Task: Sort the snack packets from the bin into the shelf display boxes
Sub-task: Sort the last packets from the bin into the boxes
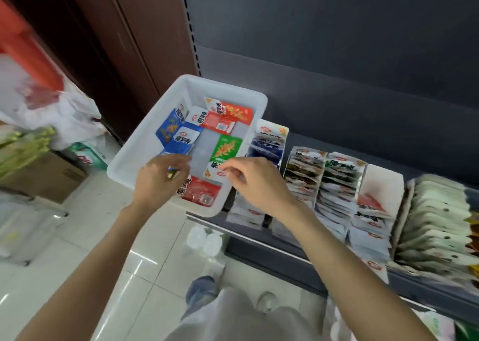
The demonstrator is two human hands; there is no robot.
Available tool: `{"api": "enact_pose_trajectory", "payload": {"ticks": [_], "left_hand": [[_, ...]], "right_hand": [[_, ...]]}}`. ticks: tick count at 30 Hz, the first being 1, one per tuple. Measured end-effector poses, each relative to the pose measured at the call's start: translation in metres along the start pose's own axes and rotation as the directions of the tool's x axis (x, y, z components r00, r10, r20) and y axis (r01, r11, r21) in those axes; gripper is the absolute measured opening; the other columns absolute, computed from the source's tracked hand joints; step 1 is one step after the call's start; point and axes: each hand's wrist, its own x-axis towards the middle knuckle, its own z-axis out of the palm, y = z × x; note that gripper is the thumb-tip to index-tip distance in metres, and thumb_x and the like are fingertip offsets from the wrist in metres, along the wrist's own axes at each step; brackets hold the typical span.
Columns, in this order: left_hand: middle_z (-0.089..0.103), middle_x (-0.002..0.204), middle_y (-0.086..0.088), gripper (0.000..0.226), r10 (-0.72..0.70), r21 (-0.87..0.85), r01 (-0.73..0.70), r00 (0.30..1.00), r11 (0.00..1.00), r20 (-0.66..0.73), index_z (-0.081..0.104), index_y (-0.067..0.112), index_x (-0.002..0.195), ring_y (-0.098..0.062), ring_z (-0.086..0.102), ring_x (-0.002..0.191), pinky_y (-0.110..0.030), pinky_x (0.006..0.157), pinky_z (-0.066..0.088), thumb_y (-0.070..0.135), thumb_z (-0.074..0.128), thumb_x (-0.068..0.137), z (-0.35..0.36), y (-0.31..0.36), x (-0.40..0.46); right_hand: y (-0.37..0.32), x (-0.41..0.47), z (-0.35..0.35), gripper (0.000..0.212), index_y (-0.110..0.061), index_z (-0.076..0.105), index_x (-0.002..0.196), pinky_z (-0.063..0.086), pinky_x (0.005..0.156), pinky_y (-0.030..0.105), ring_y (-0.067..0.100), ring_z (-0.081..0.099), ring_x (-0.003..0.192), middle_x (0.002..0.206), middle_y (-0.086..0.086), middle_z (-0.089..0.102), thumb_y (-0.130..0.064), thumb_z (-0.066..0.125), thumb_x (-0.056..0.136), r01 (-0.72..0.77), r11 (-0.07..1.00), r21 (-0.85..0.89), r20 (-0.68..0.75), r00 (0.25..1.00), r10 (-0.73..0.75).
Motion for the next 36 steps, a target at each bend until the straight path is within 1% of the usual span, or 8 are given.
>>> {"api": "enact_pose_trajectory", "payload": {"ticks": [4, 7, 14, 22, 25, 30, 33, 36], "left_hand": [[0.058, 0.127, 0.006, 0.046, 0.025, 0.387, -0.230, 0.883, 0.893, 0.469, 0.056, 0.033, 0.125, -0.016, 0.049, 0.115, -0.029, 0.096, 0.038, 0.040, 0.068, 0.081, 0.002, -0.053, 0.055], [0.052, 0.130, 0.006, 0.060, 0.096, 0.439, -0.481, 0.749, 0.759, 0.656, 0.046, 0.035, 0.131, -0.016, 0.044, 0.121, -0.028, 0.102, 0.034, 0.049, 0.068, 0.078, 0.012, -0.074, 0.083], [0.043, 0.134, 0.005, 0.071, 0.258, 0.344, -0.734, 0.571, 0.585, 0.779, 0.042, 0.026, 0.135, -0.017, 0.038, 0.123, -0.029, 0.106, 0.031, 0.058, 0.064, 0.076, 0.026, -0.104, 0.104], [0.044, 0.130, 0.002, 0.056, 0.291, 0.186, -0.610, 0.596, 0.770, 0.749, 0.044, 0.025, 0.133, -0.019, 0.039, 0.122, -0.032, 0.101, 0.040, 0.041, 0.064, 0.084, 0.036, -0.119, 0.113], [0.043, 0.135, -0.002, 0.055, 0.237, 0.071, -0.395, 0.675, 0.916, 0.699, 0.041, 0.023, 0.137, -0.022, 0.043, 0.125, -0.036, 0.100, 0.043, 0.033, 0.062, 0.088, 0.034, -0.118, 0.116], [0.051, 0.121, 0.003, 0.038, 0.022, -0.154, 0.090, 0.795, 0.984, 0.606, 0.051, 0.017, 0.125, -0.016, 0.053, 0.112, -0.027, 0.084, 0.048, 0.032, 0.059, 0.091, 0.024, -0.112, 0.117], [0.053, 0.123, 0.007, 0.037, 0.018, -0.392, 0.306, 0.768, 0.867, 0.640, 0.053, 0.022, 0.122, -0.012, 0.053, 0.113, -0.030, 0.089, 0.051, 0.036, 0.060, 0.089, 0.010, -0.093, 0.105], [0.054, 0.115, 0.021, 0.056, 0.151, -0.550, 0.326, 0.743, 0.769, 0.652, 0.041, 0.029, 0.133, 0.002, 0.055, 0.103, -0.021, 0.089, 0.049, 0.034, 0.067, 0.082, -0.005, -0.066, 0.090]], "right_hand": [[-0.014, 0.064, 0.052, 0.020, -0.016, 0.067, 0.110, 0.050, 0.090, 0.034, 0.018, 0.064, 0.096, 0.108, 0.002, 0.069, -0.013, 0.053, 0.095, 0.020, 0.981, -0.194, 0.160, 0.987, 0.012], [-0.019, 0.098, 0.090, 0.011, -0.012, 0.065, 0.100, 0.051, 0.085, 0.039, 0.023, 0.063, 0.093, 0.093, 0.005, 0.065, -0.016, 0.061, 0.090, 0.000, 0.926, -0.378, 0.288, 0.950, 0.118], [-0.012, 0.125, 0.150, 0.051, -0.007, 0.041, 0.132, 0.037, 0.096, 0.041, 0.027, 0.045, 0.115, 0.127, 0.011, 0.048, -0.021, 0.062, 0.087, -0.006, 0.757, -0.654, 0.376, 0.865, 0.332], [-0.002, 0.136, 0.150, 0.079, -0.006, 0.045, 0.126, 0.040, 0.091, 0.036, 0.024, 0.052, 0.108, 0.118, 0.008, 0.055, -0.048, 0.079, 0.068, -0.177, 0.735, -0.655, 0.333, 0.805, 0.491], [0.000, 0.137, 0.143, 0.064, -0.007, 0.042, 0.128, 0.044, 0.072, 0.032, 0.024, 0.061, 0.096, 0.106, 0.007, 0.063, -0.025, 0.077, 0.077, -0.398, 0.757, -0.518, 0.230, 0.788, 0.572], [0.001, 0.131, 0.117, 0.025, -0.008, 0.051, 0.120, 0.050, 0.079, 0.037, 0.032, 0.063, 0.099, 0.111, 0.014, 0.065, -0.009, 0.051, 0.094, -0.714, 0.693, -0.099, -0.154, 0.699, 0.698], [-0.008, 0.122, 0.115, 0.017, -0.011, 0.054, 0.112, 0.051, 0.071, 0.036, 0.027, 0.064, 0.088, 0.105, 0.013, 0.068, -0.008, 0.046, 0.097, -0.632, 0.693, 0.348, -0.293, 0.629, 0.720], [-0.037, 0.113, 0.114, 0.019, -0.021, 0.057, 0.114, 0.054, 0.085, 0.042, 0.019, 0.064, 0.099, 0.111, 0.004, 0.066, -0.018, 0.045, 0.099, -0.417, 0.540, 0.731, -0.175, 0.651, 0.739]]}}
